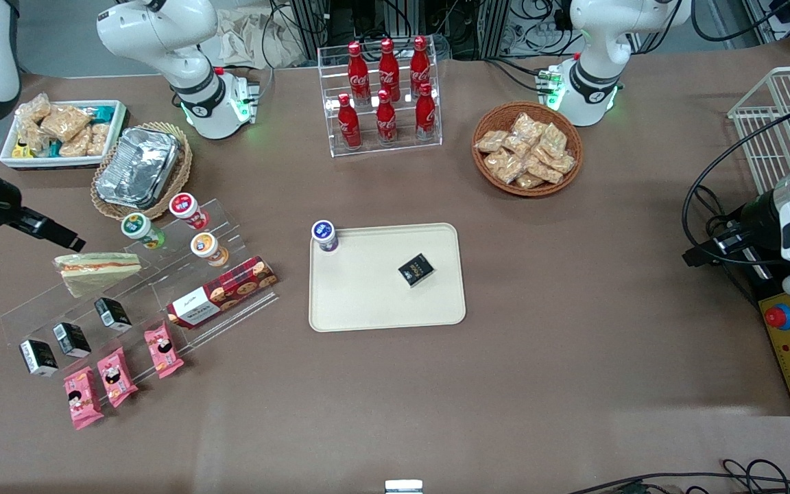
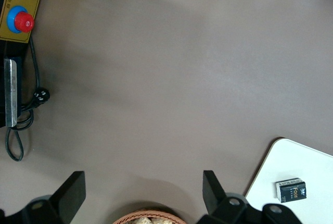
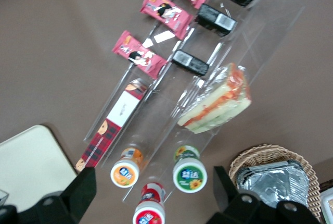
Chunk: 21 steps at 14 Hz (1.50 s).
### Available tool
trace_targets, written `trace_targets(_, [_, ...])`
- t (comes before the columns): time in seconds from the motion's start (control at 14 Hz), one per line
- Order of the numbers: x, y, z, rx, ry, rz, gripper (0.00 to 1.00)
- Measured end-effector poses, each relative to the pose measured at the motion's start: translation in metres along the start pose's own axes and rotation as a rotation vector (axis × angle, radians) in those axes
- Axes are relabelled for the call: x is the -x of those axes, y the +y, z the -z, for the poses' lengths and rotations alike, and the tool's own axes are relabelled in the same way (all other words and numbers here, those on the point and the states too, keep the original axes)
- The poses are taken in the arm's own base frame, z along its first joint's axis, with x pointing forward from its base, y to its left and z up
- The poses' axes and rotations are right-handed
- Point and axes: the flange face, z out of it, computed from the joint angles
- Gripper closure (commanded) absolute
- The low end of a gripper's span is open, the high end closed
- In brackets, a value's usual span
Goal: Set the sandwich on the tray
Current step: 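Move the right gripper down toward the wrapped sandwich on the acrylic stand, then close the right gripper on the wrapped sandwich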
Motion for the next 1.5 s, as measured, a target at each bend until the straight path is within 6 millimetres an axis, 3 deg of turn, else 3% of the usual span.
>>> trace_targets(0.36, [-0.021, 0.073, 0.001, -0.001, -0.009, -0.144, 0.00])
trace_targets(0.5, [-0.025, 0.093, -0.002, 0.004, -0.021, -0.231, 0.00])
trace_targets(0.64, [-0.027, 0.096, -0.013, 0.018, -0.040, -0.318, 0.00])
trace_targets(1.0, [-0.042, 0.083, -0.057, 0.023, -0.089, -0.489, 0.01])
trace_targets(1.5, [-0.047, 0.084, -0.123, 0.050, -0.117, -0.533, 0.02])
